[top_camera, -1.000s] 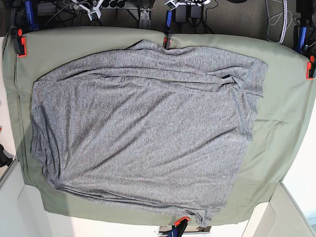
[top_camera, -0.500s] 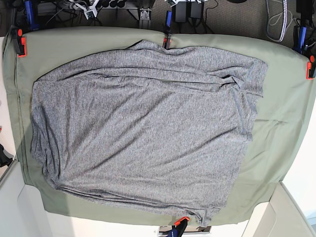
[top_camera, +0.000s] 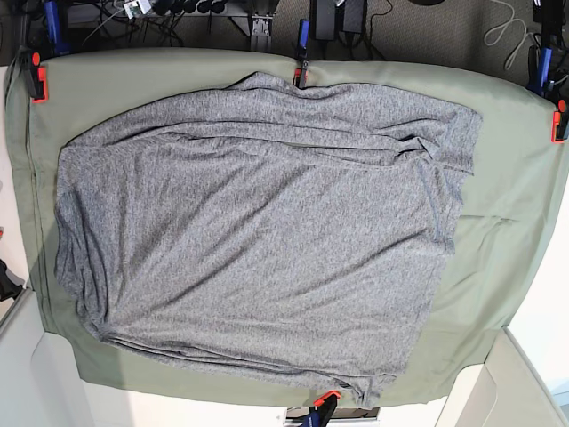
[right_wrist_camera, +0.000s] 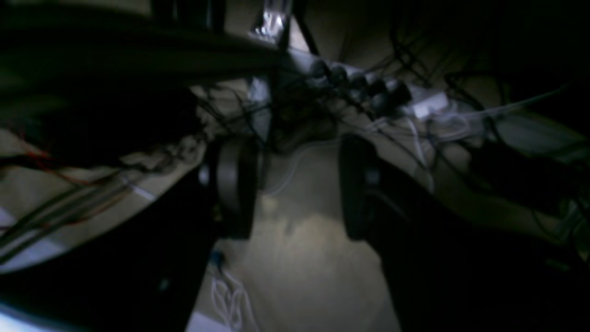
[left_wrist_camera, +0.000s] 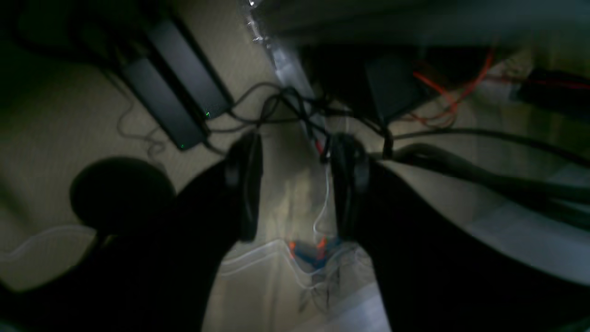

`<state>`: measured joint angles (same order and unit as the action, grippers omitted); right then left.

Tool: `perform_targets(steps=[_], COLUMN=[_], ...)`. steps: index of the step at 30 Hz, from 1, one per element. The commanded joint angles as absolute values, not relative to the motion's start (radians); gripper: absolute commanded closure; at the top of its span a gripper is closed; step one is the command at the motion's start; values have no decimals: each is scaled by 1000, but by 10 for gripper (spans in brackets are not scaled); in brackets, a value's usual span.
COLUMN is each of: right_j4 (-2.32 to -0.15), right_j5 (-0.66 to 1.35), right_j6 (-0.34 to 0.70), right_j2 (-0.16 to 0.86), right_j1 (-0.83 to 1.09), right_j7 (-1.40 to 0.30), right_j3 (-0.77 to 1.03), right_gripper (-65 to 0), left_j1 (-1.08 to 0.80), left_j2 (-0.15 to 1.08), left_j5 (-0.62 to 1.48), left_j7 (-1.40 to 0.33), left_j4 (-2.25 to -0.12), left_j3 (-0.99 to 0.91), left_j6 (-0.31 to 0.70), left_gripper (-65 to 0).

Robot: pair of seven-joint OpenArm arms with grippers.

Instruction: Fold the T-shirt properly

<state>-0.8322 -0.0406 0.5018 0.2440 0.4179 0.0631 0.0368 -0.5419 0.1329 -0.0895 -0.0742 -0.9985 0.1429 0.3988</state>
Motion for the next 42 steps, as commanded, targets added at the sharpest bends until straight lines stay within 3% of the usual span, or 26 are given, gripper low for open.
perform_targets(steps=[1,12,23,32,42], right_j4=[-897,-1417,-1734,-1784,-1784], right_j5=[-10,148,453,485,481], right_j6=[516,516,517,516,467], right_j2=[262,317,316,316,316], right_j1=[457,713,727,611,472], right_j7=[83,65,-120,-176,-238], right_j3=[38,119,304,321,321], right_gripper=[-286,-286,-286,-287,-287], left_j1=[-583,-785,-918,-977,-978], left_j2=[136,170,170,242,317], left_j5=[-85,-19,23,79,167], left_j7=[-64,-75,-146,-226,-226], left_j4=[-1066,-1518,-1850,-2040,-2067], left_j3=[116,1,-86,-139,-226], left_j6=[418,461,461,461,461], left_gripper=[-271,-271,-272,-272,-276])
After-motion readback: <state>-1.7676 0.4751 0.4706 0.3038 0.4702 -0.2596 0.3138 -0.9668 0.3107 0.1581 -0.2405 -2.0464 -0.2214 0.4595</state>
